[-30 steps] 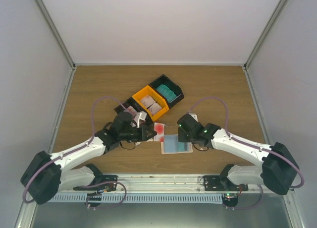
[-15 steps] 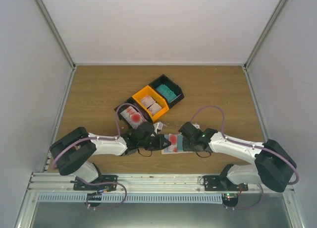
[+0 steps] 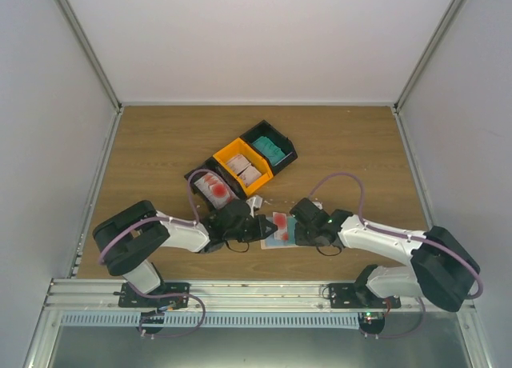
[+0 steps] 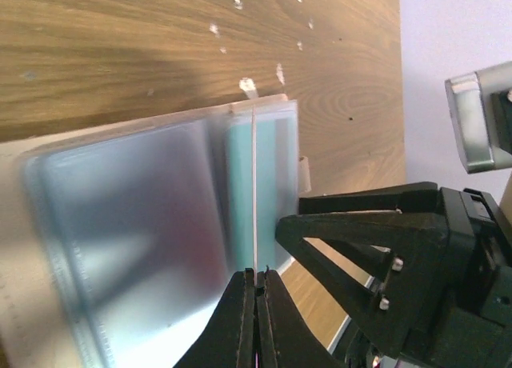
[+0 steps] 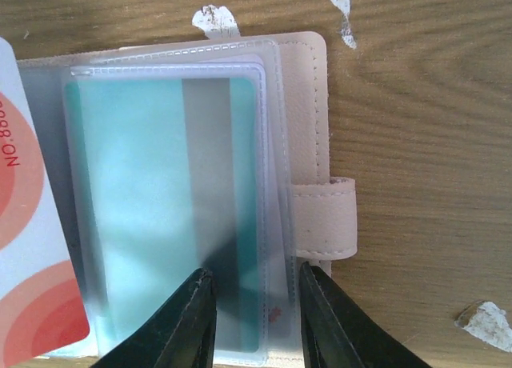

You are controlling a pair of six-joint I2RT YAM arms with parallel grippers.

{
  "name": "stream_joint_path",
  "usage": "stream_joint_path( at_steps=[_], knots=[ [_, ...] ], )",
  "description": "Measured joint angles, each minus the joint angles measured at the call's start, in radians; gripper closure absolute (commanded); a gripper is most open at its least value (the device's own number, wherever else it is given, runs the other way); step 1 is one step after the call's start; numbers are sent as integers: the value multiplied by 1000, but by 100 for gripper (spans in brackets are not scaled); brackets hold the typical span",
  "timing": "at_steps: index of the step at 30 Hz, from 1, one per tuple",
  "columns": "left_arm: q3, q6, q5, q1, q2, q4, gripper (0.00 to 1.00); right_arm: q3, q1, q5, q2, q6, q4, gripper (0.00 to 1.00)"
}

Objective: Put the credit cards into the card holder
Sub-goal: Insert the credit card into the card holder.

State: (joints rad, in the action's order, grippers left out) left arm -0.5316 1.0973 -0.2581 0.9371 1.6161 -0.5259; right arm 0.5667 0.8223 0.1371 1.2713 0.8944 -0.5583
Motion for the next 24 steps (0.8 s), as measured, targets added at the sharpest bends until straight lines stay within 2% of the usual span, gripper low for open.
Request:
stream_joint_path(
  at_steps=[8,17,24],
  knots=[
    [68,60,33,0,1,-52,100,-22,-16,-26,-19,-8,28,71],
    [75,92,5,1,59,-159,100,-28,-21,-32,-24,-16,36,71],
    [89,97,10,1,54,-174,100,-28,-21,-32,-24,-16,36,71]
  ],
)
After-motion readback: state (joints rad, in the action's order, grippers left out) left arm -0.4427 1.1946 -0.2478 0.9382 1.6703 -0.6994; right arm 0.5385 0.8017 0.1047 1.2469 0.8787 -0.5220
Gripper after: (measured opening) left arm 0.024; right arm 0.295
